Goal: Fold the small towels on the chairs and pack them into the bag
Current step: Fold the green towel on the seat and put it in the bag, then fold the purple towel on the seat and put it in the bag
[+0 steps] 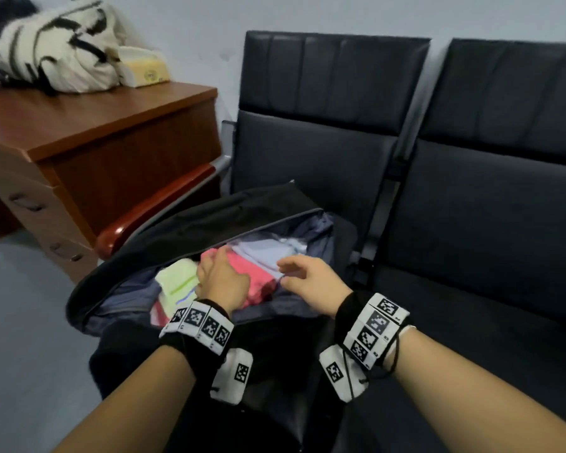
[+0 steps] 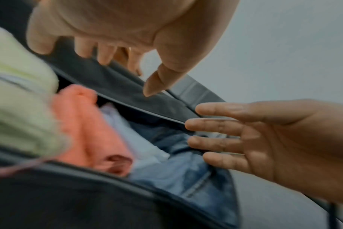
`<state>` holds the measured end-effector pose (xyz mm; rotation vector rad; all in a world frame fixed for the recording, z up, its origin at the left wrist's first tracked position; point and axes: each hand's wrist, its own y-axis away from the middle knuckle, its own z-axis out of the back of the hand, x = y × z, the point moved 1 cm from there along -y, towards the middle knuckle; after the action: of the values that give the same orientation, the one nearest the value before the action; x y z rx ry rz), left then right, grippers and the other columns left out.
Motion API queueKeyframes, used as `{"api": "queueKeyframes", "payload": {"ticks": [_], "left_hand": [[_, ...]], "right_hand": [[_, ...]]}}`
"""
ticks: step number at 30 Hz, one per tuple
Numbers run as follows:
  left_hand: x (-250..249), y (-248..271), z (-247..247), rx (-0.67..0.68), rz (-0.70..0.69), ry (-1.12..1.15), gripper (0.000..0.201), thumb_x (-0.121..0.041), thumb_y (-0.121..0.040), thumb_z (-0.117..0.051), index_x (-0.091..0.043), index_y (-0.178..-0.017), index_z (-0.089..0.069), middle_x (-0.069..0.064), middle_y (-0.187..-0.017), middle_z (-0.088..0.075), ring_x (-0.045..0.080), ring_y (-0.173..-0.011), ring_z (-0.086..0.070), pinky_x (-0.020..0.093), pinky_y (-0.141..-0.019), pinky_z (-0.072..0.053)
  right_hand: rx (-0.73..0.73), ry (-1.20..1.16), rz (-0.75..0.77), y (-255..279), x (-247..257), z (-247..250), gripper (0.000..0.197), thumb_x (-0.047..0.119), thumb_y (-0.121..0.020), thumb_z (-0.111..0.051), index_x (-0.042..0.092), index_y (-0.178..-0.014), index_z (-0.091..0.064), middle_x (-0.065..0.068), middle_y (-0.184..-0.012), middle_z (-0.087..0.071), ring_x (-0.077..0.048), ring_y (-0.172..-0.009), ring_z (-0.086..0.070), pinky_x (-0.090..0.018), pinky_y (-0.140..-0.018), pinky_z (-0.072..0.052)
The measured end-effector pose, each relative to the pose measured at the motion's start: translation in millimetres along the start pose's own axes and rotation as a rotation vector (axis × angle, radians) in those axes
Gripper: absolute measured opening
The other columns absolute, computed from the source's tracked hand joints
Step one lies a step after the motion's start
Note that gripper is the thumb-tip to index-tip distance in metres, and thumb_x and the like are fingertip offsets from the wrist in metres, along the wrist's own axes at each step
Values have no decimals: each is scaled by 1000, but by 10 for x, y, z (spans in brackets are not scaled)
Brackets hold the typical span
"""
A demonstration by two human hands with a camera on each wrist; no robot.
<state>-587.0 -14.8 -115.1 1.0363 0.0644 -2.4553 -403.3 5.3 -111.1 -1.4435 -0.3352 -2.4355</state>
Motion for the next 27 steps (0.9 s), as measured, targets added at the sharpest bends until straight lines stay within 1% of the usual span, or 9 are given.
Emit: {"api": "queueKeyframes", "payload": {"ticks": [3,5,8,10,14,17,21,24,27], "left_hand": [[-746,408,-378,94,-257,-11,51,-12,-80,-63,-26,-129,-57,8,-134,-54,32,-128,-47,43,-108,-39],[-1250,763,-760,189,-390,-15,39,-11,-80,-63,-25,-115,-66,4,-123,-64,28,-120,-56,43,-103,-44],[-1967,1381,-1496,348,-535,-92,28,-14,-81,-64,-31,-103,-70,0,-113,-66,25,-113,-60,43,-99,-49],[-2389,1826,-2063,435,-624,-131,25,-16,-83,-64,-33,-100,-69,-4,-111,-65,23,-112,-61,43,-97,-50],[-2996,2739,-3190,577,-756,-175,25,-14,-85,-65,-31,-103,-69,-7,-106,-56,22,-111,-59,45,-99,-48],[-3253,3336,-3954,684,-797,-185,26,-11,-85,-65,-28,-103,-70,-5,-106,-58,21,-109,-60,43,-98,-49],[-3348,3883,-4785,834,-777,-184,25,-3,-82,-65,-19,-99,-72,3,-105,-67,21,-101,-65,30,-93,-50],[-3279,4096,-5175,926,-699,-194,21,-2,-81,-66,-16,-96,-71,4,-101,-72,21,-99,-67,28,-91,-51],[-3120,4173,-5394,975,-608,-223,20,-9,-80,-75,-12,-99,-68,6,-98,-71,23,-96,-67,33,-90,-52]], "right_hand": [[-144,21,-31,555,-189,789,31,7,-86,-68,14,-116,-67,-5,-108,-71,-13,-89,-64,-30,-87,-52],[-240,32,-94,1023,-405,1354,29,13,-87,-68,18,-116,-67,-2,-108,-70,-12,-90,-63,-31,-86,-53],[-388,75,-193,1820,-879,2231,30,21,-88,-66,25,-118,-65,8,-106,-68,-8,-97,-64,-24,-85,-51],[-505,68,-266,2401,-1263,2788,31,21,-88,-65,27,-118,-64,11,-103,-67,-7,-97,-63,-21,-83,-49],[-757,20,-426,3542,-2107,3614,31,12,-86,-64,19,-116,-65,8,-95,-66,-15,-96,-65,-30,-91,-51],[-823,26,-561,4256,-2703,3996,35,9,-86,-60,16,-121,-63,0,-108,-66,-19,-105,-63,-25,-91,-47],[-788,122,-700,4886,-3326,4307,44,5,-87,-54,14,-129,-63,-6,-131,-63,-21,-120,-58,-20,-98,-39],[-709,203,-713,5014,-3625,4383,49,2,-88,-54,13,-135,-59,-9,-148,-47,-23,-135,-46,-26,-113,-31],[-628,208,-681,4948,-3790,4374,54,3,-92,-51,14,-145,-47,-8,-159,-30,-22,-144,-35,-24,-116,-23]]}}
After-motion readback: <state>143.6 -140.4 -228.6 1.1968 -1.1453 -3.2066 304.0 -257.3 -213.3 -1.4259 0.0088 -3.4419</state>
